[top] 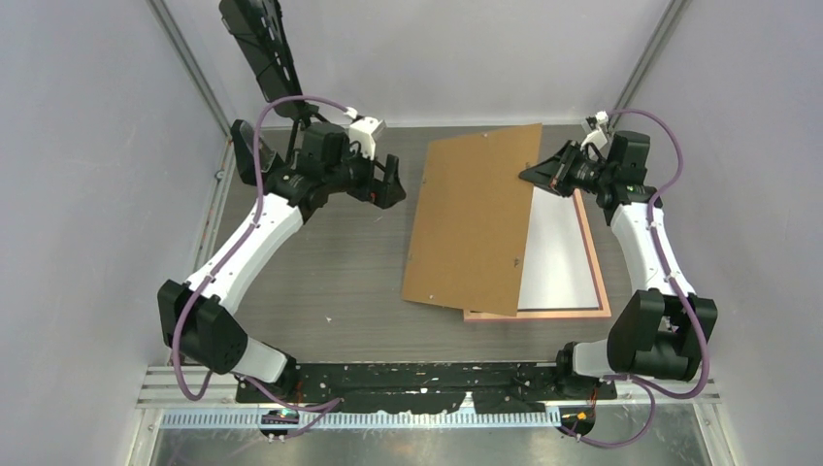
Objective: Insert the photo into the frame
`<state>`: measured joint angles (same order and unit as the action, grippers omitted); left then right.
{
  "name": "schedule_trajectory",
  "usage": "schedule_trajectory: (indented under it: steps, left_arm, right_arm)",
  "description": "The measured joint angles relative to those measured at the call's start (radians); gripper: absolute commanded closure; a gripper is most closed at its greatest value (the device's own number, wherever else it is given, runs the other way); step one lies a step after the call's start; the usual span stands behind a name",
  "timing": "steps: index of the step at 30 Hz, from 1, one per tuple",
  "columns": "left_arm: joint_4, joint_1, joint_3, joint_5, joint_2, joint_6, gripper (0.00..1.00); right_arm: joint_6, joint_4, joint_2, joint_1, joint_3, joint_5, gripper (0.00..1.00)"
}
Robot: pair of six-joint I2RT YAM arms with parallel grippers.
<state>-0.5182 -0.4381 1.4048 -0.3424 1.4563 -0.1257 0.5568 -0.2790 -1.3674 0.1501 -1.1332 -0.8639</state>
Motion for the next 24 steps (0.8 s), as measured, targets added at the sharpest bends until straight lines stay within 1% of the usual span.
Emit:
schedule_trajectory:
  steps: [5,12,17,24]
  left_arm:
    - [0.086,0.000,-0.055,-0.038,0.041,0.001,0.03]
    - [0.191,0.001,-0.130,-0.110,0.170,-0.029,0.03]
    - [0.250,0.013,-0.166,-0.160,0.243,-0.073,0.01]
    - [0.347,0.056,-0.186,-0.296,0.316,-0.139,0.00]
  right_arm:
    - [-0.013,0.025,0.005,0.047,0.020,-0.071,0.95]
    - [0.002,0.064,0.048,0.081,0.095,-0.137,0.95]
    - [0.048,0.142,0.103,0.095,0.124,-0.178,0.94]
    - [0.118,0.244,0.141,0.116,0.164,-0.220,0.95]
